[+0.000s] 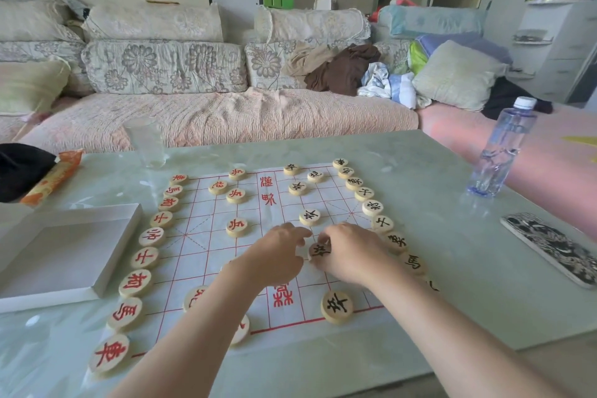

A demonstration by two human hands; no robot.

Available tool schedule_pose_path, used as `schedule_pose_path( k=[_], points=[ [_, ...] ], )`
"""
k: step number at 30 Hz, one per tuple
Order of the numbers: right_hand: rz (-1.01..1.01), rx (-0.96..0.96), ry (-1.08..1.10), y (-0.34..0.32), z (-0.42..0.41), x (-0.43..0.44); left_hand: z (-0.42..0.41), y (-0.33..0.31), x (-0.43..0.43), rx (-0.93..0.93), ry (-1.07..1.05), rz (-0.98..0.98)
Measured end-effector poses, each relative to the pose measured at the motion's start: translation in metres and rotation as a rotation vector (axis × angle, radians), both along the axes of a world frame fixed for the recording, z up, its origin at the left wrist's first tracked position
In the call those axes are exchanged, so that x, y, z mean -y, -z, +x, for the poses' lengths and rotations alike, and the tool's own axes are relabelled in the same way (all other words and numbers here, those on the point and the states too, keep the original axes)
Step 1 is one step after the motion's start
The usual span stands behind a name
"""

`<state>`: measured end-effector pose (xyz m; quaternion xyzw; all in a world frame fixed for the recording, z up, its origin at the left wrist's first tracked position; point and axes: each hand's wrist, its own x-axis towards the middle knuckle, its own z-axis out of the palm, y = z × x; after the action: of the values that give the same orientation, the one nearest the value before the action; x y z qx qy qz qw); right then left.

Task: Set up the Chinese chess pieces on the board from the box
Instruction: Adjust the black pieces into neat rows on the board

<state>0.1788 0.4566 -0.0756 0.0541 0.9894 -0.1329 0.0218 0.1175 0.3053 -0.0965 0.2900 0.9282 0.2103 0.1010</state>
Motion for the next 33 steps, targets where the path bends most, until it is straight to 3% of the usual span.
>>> schedule_pose_path(
  k=[9,18,33],
  points=[
    [-0.233,0.028,-0.169,0.001,-0.007,-0.020,-0.005,-0.003,0.003,-0.002,0.018,-0.008],
    [-0.149,0.072,-0.114,0.005,-0.007,-0.030,0.002,0.002,-0.004,-0.110,0.005,-0.023],
    [-0.137,0.112,-0.175,0.006,-0.013,-0.033,0.002,0.003,-0.008,-0.084,-0.041,-0.056]
  ],
)
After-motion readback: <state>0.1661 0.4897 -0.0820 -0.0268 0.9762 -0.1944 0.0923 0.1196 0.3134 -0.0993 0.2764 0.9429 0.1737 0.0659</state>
